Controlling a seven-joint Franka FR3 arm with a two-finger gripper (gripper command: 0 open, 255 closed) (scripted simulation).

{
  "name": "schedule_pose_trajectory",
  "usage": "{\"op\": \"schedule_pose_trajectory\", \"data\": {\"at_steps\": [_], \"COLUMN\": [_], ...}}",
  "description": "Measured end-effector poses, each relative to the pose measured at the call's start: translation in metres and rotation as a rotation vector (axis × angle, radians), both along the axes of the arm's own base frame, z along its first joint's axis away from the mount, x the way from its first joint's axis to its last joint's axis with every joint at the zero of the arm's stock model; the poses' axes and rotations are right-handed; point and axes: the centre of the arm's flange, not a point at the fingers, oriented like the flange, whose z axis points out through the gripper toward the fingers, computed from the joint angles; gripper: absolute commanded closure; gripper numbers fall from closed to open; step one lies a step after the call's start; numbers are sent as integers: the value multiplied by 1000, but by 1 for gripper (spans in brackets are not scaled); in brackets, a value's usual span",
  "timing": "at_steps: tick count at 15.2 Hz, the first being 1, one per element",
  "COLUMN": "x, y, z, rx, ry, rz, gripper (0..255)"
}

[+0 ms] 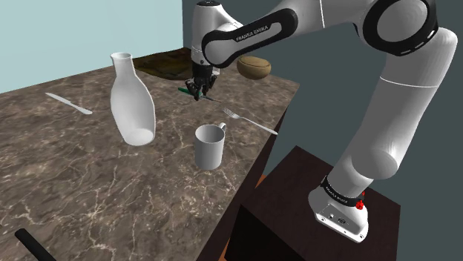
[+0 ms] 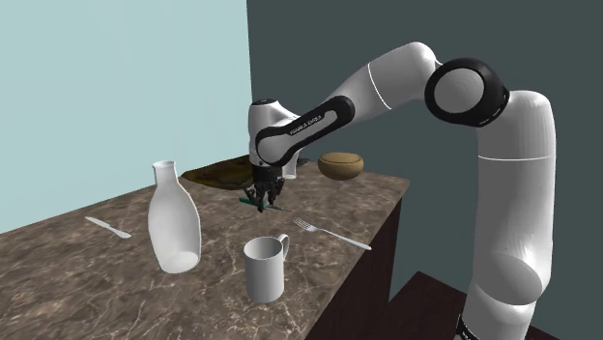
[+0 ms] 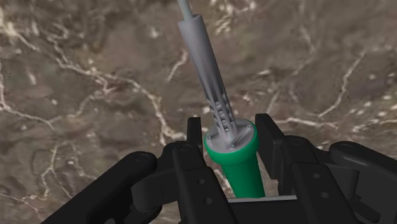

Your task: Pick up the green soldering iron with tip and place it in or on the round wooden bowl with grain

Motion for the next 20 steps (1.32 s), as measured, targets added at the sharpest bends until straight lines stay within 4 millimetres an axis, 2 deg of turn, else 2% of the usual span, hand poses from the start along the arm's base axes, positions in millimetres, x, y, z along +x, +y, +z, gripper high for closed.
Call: {"op": "schedule_pose_trajectory", "data": {"at_steps": [20], "x": [1], "y": [0], "z": [104], "rx": [0], "ry": [0], "rz": [0], "gripper": [255]}}
